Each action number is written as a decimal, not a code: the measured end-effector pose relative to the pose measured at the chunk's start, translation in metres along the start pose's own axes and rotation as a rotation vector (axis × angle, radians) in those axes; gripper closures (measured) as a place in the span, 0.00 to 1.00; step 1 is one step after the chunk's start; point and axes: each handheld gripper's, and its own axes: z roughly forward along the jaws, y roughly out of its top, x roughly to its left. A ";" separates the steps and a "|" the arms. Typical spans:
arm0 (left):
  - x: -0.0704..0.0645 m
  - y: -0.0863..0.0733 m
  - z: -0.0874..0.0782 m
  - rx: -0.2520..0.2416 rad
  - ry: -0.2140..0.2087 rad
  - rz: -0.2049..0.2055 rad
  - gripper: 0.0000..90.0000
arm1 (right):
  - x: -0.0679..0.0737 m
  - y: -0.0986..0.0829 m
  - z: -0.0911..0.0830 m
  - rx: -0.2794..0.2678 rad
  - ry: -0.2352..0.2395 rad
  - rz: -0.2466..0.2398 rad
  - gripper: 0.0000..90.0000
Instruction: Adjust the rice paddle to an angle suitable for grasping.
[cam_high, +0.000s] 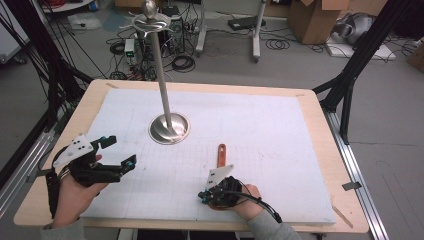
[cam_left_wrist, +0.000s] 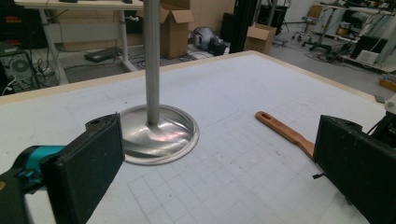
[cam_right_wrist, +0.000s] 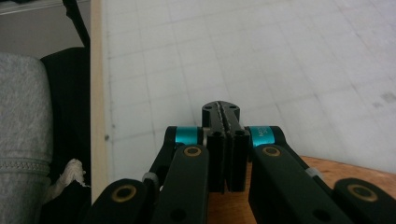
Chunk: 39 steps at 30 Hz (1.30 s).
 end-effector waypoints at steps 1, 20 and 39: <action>0.000 0.000 0.002 0.001 -0.004 -0.002 0.03 | -0.002 -0.002 -0.002 0.002 -0.007 0.003 0.99; -0.006 0.006 0.041 0.026 -0.080 0.013 0.03 | -0.035 -0.049 -0.050 0.009 -0.189 0.154 0.99; -0.007 0.006 0.040 0.026 -0.078 0.016 0.03 | -0.063 -0.078 -0.073 -0.026 -0.307 0.252 0.99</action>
